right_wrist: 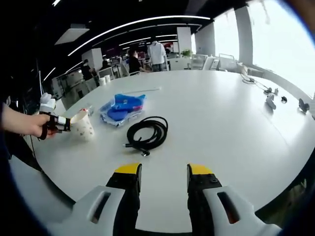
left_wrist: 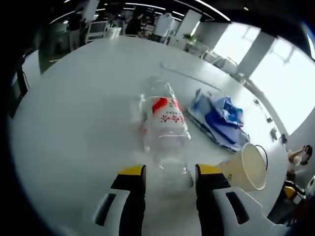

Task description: Arrange the tabletop items into an orderly group along one side of the table until the central work area is clear of visible clutter.

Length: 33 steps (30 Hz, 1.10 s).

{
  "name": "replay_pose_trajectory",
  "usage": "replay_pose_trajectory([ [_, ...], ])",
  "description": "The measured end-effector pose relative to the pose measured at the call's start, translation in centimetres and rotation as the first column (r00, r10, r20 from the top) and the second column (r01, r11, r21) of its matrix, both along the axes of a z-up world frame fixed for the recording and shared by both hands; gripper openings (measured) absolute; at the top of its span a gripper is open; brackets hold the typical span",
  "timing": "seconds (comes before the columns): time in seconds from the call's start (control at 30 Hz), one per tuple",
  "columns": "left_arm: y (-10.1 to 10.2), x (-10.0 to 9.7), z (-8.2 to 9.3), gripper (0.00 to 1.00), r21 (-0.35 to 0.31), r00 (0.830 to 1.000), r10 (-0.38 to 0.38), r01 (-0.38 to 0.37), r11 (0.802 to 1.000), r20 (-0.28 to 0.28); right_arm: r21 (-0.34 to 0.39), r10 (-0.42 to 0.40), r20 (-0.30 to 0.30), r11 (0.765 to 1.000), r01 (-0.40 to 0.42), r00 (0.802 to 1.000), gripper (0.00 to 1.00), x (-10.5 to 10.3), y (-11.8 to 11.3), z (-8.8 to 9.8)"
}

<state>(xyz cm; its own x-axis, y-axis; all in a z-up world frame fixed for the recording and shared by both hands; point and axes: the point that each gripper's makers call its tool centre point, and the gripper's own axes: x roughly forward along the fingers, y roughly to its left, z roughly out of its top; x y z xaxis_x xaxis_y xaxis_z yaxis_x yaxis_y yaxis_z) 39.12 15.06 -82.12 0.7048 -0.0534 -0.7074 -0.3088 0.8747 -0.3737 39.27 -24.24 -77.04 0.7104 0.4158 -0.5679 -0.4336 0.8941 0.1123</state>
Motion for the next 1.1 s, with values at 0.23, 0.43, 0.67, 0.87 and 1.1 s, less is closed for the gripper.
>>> replay_pose_trajectory([
  [0.23, 0.4, -0.1, 0.7, 0.2, -0.002, 0.999, 0.034, -0.034, 0.999, 0.022, 0.006, -0.012, -0.006, 1.0, 0.012, 1.0, 0.34, 0.0, -0.4, -0.2],
  [0.43, 0.7, -0.5, 1.4, 0.18, -0.038, 0.997, 0.065, -0.064, 0.997, 0.043, 0.022, -0.026, -0.014, 0.999, 0.026, 1.0, 0.34, 0.0, -0.4, -0.3],
  [0.67, 1.2, -0.7, 2.6, 0.17, -0.108, 0.988, 0.124, -0.114, 0.988, 0.088, 0.03, -0.018, -0.011, 0.999, 0.018, 1.0, 0.34, 0.1, 0.1, -0.2],
  [0.87, 1.6, -0.8, 3.7, 0.17, -0.161, 0.979, 0.161, -0.141, 0.977, 0.122, 0.034, -0.008, -0.013, 0.999, 0.009, 1.0, 0.34, 0.1, 0.5, -0.2],
  [1.1, 2.0, -0.8, 4.7, 0.16, -0.271, 0.958, 0.239, -0.19, 0.943, 0.159, 0.037, -0.001, -0.005, 0.999, 0.002, 1.0, 0.34, 0.3, 0.7, 0.1],
])
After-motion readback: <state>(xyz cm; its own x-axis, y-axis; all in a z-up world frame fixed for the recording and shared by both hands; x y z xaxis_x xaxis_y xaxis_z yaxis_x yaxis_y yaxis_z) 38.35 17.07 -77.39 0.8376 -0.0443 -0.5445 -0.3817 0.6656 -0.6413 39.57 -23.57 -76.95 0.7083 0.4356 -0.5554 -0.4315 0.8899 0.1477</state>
